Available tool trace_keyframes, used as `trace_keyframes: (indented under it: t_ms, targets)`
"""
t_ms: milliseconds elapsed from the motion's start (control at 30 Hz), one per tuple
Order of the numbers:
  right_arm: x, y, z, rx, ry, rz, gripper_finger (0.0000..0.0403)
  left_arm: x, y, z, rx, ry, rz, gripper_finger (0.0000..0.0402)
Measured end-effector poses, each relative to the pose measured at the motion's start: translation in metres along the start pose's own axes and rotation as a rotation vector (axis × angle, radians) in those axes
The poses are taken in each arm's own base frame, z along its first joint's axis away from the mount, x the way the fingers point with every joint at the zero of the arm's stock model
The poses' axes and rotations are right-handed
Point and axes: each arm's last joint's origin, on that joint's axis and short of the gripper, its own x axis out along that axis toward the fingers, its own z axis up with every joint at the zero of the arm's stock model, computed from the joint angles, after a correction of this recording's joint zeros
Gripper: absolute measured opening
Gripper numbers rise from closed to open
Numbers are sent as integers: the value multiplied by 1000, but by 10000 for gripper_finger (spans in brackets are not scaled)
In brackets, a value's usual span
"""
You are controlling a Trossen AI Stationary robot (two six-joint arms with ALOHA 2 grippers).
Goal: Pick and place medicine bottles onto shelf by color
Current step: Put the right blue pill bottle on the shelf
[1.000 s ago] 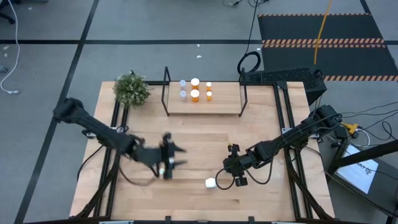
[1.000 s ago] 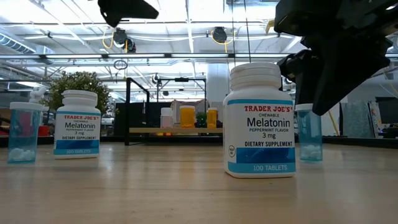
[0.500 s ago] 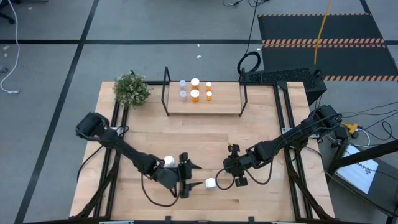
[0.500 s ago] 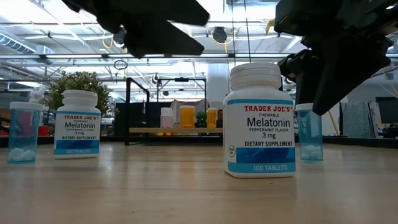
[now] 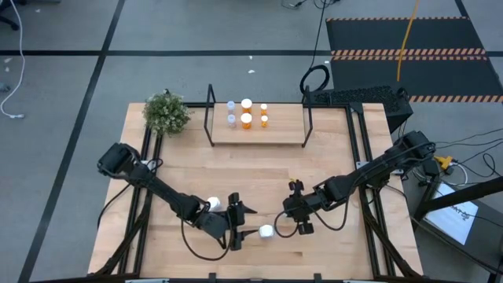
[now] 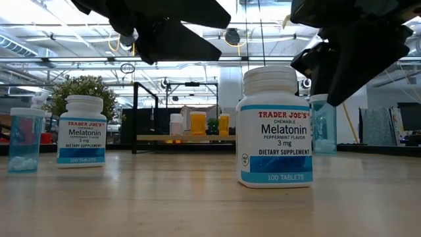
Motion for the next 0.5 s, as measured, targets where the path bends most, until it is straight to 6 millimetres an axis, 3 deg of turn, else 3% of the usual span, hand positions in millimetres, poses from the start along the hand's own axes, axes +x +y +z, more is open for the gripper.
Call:
trace_keyframes:
  t_ms: [267, 500]
  targets:
    - [-3, -5, 4, 11, 31, -3, 121, -1, -1, 0, 1, -1, 0, 283]
    - [-30, -7, 27, 19, 114, -24, 121, 0, 0, 0, -2, -2, 5, 283]
